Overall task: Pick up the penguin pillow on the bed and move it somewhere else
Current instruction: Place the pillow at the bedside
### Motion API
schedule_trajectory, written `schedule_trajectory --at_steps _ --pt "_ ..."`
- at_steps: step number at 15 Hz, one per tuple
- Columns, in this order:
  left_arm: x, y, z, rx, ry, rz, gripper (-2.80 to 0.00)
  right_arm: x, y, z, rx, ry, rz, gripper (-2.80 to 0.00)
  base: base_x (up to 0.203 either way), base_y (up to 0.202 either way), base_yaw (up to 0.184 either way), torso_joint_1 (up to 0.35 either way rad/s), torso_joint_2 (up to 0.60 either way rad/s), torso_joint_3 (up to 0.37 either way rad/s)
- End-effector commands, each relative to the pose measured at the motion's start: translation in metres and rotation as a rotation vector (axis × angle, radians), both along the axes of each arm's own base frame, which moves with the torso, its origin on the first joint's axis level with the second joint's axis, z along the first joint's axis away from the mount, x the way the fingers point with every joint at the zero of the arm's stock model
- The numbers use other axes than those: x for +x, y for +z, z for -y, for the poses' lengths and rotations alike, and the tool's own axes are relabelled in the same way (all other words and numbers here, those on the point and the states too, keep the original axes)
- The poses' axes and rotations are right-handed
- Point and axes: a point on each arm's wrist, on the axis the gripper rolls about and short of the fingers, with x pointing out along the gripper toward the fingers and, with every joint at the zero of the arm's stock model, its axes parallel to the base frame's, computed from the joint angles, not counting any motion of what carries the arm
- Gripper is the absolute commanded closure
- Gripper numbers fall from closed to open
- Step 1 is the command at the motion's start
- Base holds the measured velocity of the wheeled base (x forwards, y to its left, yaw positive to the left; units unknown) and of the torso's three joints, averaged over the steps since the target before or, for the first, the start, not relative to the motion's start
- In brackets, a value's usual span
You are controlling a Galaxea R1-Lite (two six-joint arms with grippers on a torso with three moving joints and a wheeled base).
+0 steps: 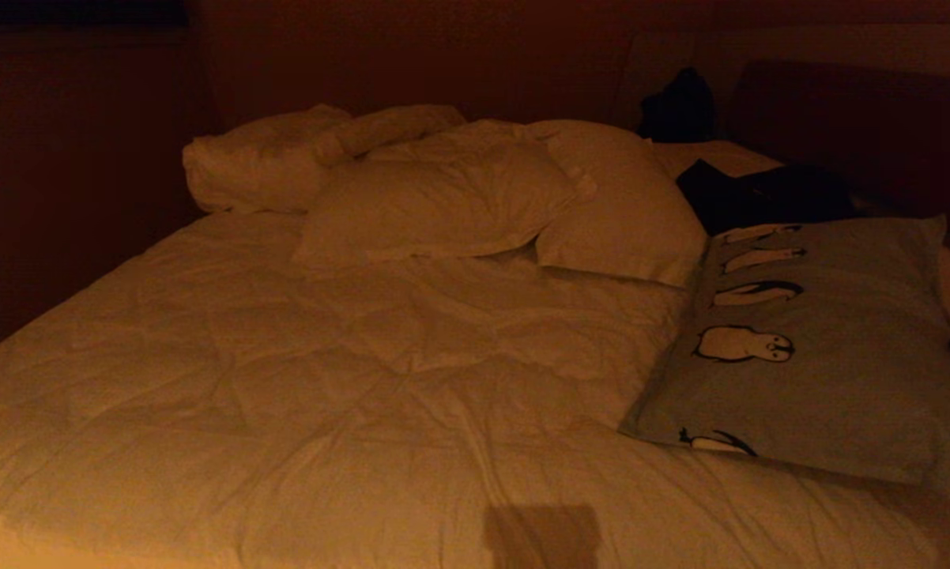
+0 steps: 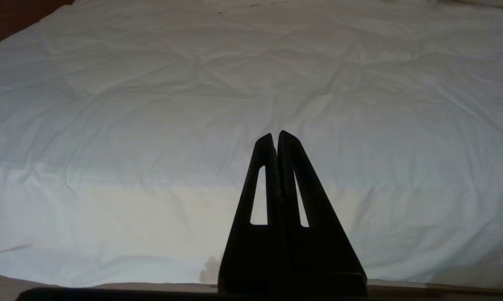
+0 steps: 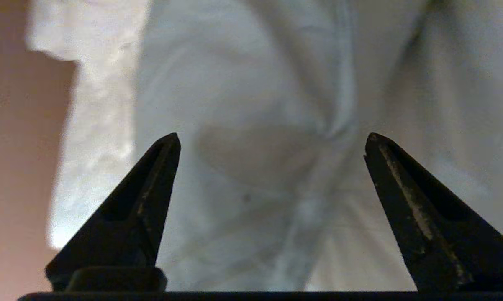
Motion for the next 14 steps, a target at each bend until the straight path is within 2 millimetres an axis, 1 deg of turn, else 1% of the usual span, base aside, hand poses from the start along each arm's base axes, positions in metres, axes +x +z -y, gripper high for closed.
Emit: schedule_trajectory --at_steps 1,5,7,11,12,14 --pt "0.000 -0.001 0.000 0.000 0.001 -0.003 0.00 0.002 -0.006 -0.001 0.066 0.075 0.043 -2.80 0.000 0.000 0.000 0.000 0.00 0.000" --pt "0.000 -0.001 0.000 0.000 0.000 -0.003 0.00 0.013 -0.020 -0.005 0.097 0.104 0.011 -2.80 0.000 0.000 0.000 0.000 0.00 0.000" --pt "0.000 -0.001 0.000 0.000 0.002 -0.003 0.00 0.016 -0.022 -0.009 0.103 0.116 0.005 -2.80 0.000 0.000 0.000 0.000 0.00 0.000" --pt "0.000 -0.001 0.000 0.000 0.000 -0.003 0.00 0.023 -0.032 -0.024 0.052 0.143 -0.027 -2.80 0.000 0.000 0.000 0.000 0.00 0.000" --pt "0.000 -0.001 0.000 0.000 0.000 -0.003 0.00 0.025 -0.036 -0.031 0.040 0.168 -0.032 -2.80 0.000 0.000 0.000 0.000 0.00 0.000" --pt "0.000 -0.001 0.000 0.000 0.000 -0.003 0.00 0.026 -0.037 -0.035 0.039 0.179 -0.035 -2.80 0.000 0.000 0.000 0.000 0.00 0.000"
